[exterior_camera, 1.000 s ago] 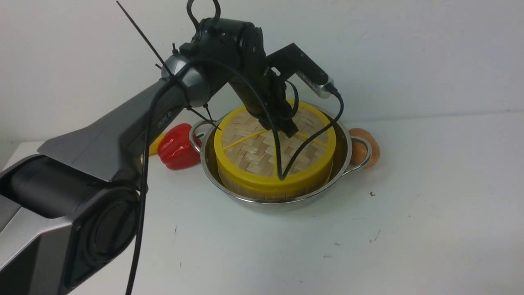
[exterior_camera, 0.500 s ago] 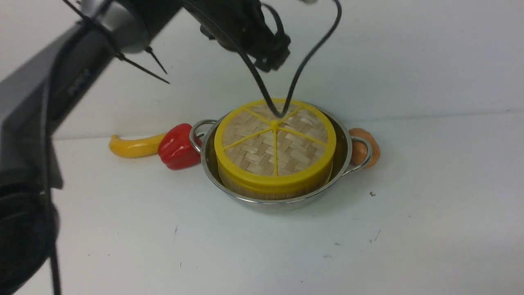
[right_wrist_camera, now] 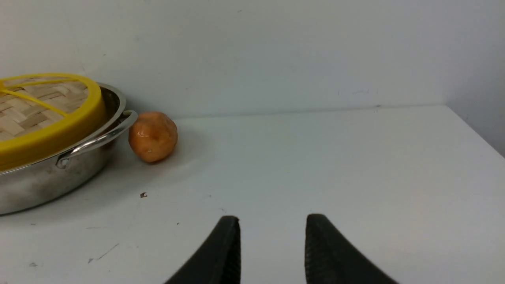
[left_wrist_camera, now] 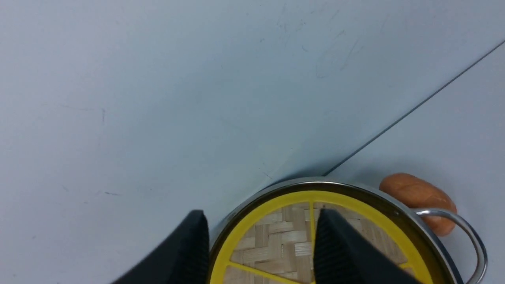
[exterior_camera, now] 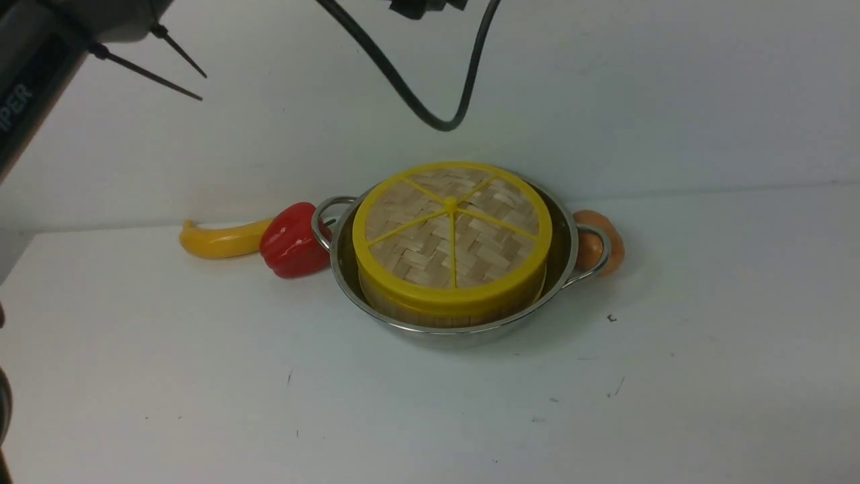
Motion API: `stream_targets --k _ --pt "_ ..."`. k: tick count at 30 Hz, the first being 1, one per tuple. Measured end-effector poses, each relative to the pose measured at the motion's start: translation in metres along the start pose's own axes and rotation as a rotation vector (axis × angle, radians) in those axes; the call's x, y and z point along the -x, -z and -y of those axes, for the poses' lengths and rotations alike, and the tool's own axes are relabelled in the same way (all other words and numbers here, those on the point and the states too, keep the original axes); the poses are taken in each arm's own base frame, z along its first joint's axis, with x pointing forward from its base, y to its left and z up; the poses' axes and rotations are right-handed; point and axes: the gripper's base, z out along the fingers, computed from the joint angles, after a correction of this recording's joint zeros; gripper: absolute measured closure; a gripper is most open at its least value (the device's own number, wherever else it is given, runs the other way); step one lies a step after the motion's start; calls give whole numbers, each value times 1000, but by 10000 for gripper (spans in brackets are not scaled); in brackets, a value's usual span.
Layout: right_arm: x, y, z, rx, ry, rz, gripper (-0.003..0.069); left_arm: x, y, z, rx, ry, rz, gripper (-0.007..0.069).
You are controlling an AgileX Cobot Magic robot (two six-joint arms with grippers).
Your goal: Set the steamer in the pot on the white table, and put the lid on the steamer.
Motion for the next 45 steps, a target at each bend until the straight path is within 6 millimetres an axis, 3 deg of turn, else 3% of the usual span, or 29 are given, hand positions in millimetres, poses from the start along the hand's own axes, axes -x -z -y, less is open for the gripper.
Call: stream_targets --k 3,6,9,10,11,13,15,17,18,19,21,22,25,28,32,36,45 --pt "0 0 0 0 0 0 410 -2 13 -3 24 -20 -7 352" --pt "0 0 0 0 0 0 410 -5 39 -7 48 -29 4 397" --pt "0 0 0 0 0 0 410 -24 93 -22 117 -21 75 452" --pt "0 0 0 0 0 0 410 -27 99 -24 128 -17 88 456" --pt "0 0 0 0 1 0 410 -43 120 -34 177 -1 151 472" --pt "0 0 0 0 2 0 410 -72 142 -44 245 35 223 484" --pt "0 0 0 0 2 0 410 -99 153 -50 292 74 251 489" --pt "0 0 0 0 2 0 410 -156 168 -53 369 166 254 492" --pt "0 0 0 0 2 0 410 -171 173 -52 388 189 248 491" --pt "0 0 0 0 2 0 410 -201 184 -49 436 234 240 491" --pt "0 0 0 0 2 0 410 -233 195 -38 472 270 232 491" --pt "0 0 0 0 2 0 410 -266 207 -25 528 300 239 491" --pt "0 0 0 0 2 0 410 -313 223 0 593 337 268 489" --pt "0 0 0 0 1 0 410 -344 234 21 655 359 330 488" --pt "0 0 0 0 1 0 410 -370 240 41 688 376 352 479" --pt "0 0 0 0 1 0 410 -383 239 52 654 398 281 475" --pt "0 0 0 0 1 0 410 -393 237 56 647 386 210 468"
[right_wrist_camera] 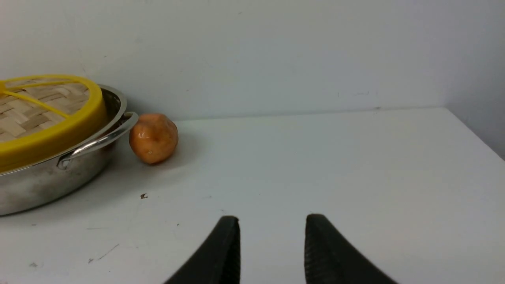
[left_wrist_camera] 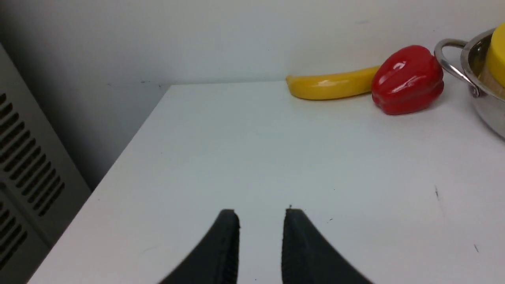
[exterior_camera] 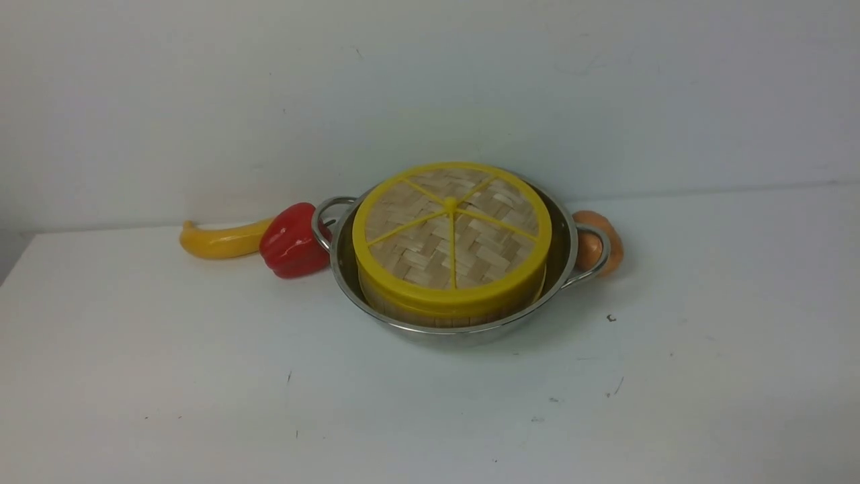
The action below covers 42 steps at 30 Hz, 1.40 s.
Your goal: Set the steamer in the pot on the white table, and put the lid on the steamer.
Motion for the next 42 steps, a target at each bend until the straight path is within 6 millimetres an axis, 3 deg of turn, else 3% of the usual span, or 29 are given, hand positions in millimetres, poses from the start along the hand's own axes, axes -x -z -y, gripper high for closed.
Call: stream_targets --k 8,22,42 --pt "0 0 0 0 0 1 410 -39 -15 6 -63 -10 -85 456" --pt "0 0 0 0 0 1 410 -37 -15 12 -162 -6 -50 447" --pt "0 0 0 0 1 1 410 -37 -15 12 -165 -5 -50 425"
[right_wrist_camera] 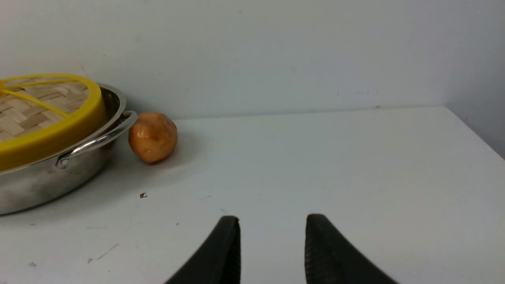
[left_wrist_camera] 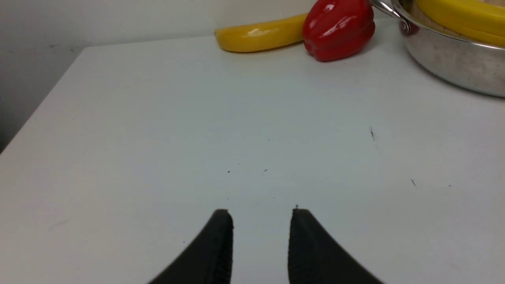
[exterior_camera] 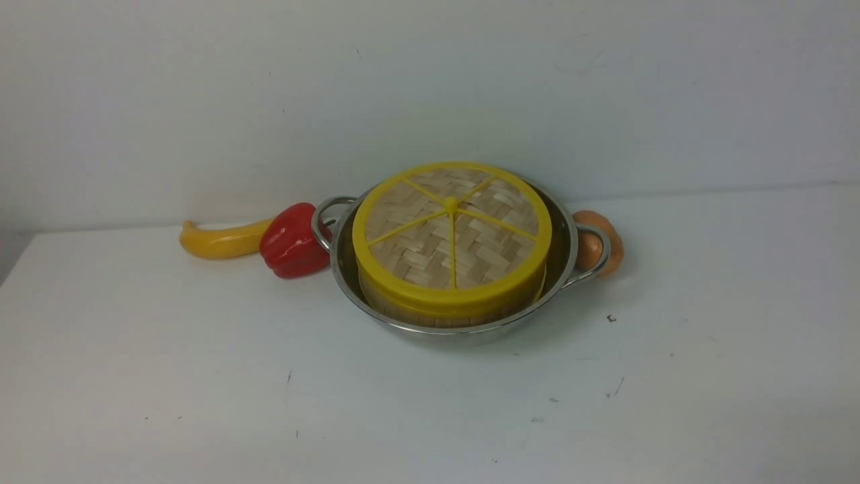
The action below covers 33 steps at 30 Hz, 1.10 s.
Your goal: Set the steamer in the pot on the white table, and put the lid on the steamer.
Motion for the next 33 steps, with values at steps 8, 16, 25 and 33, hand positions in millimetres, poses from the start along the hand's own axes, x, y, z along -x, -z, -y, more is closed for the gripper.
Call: stream_targets --k 8,16,25,33 --pt "0 0 0 0 -2 0 410 0 0 0 0 0 0 415" --pt "0 0 0 0 -2 0 410 0 0 0 0 0 0 404" --pt "0 0 0 0 -2 0 410 0 0 0 0 0 0 394" --pt "0 0 0 0 -2 0 410 0 0 0 0 0 0 394"
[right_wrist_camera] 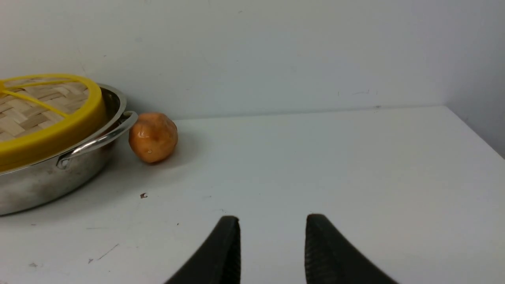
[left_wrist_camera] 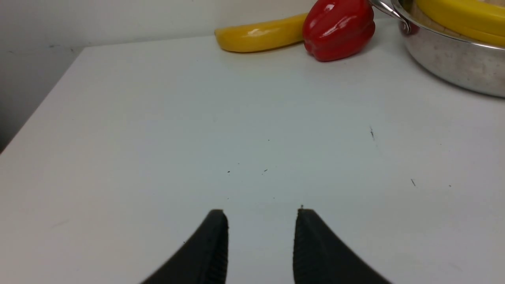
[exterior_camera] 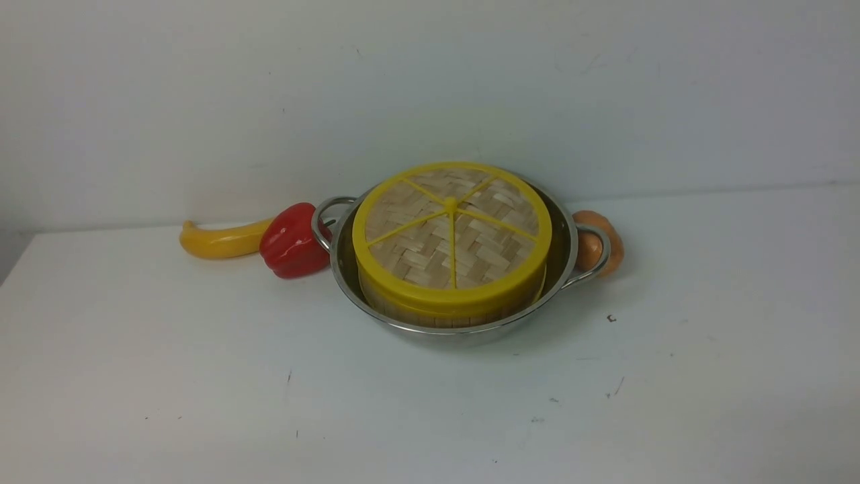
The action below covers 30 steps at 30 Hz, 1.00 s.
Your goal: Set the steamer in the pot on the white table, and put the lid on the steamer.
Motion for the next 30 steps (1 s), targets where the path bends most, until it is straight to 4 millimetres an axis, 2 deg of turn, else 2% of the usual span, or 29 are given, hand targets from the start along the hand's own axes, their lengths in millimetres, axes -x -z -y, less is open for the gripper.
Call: stream_targets --k 30 --pt "0 0 0 0 0 0 410 0 0 0 0 0 0 384"
